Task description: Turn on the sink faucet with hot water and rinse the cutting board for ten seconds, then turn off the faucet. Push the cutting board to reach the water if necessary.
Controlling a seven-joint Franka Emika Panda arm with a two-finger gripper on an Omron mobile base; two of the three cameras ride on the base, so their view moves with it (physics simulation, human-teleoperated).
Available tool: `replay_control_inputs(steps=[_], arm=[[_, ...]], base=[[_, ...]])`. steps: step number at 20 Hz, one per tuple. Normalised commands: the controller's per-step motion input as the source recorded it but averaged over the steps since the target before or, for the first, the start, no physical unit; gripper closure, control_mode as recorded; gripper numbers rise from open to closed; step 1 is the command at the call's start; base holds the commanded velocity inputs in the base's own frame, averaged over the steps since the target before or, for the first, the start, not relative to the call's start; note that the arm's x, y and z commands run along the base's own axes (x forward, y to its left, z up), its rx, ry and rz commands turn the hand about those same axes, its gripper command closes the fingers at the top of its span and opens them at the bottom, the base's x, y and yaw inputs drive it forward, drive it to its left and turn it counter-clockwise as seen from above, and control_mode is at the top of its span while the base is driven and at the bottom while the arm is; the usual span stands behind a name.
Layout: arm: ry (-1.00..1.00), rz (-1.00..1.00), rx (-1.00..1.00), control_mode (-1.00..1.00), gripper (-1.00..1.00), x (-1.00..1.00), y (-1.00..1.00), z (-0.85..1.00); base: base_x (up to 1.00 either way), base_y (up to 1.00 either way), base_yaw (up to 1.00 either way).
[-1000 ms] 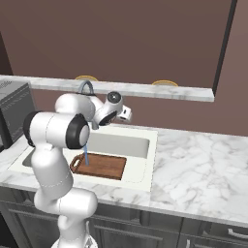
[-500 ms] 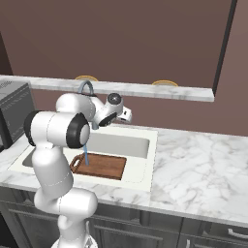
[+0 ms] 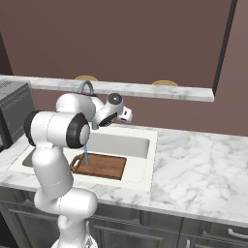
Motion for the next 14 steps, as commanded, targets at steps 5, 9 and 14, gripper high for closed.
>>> replay_control_inputs(steps=[5,9,14], arm=[[0.00,0.00,0.00,-1.00,-1.00,0.00,-0.04,0.00],[0.00,0.00,0.00,-1.00,-1.00,0.00,-0.02,0.00],[0.00,0.00,0.00,-1.00,-1.00,0.00,0.00,0.00]], base=[[0.00,0.00,0.00],[0.00,0.00,0.00],[0.00,0.00,0.00]])
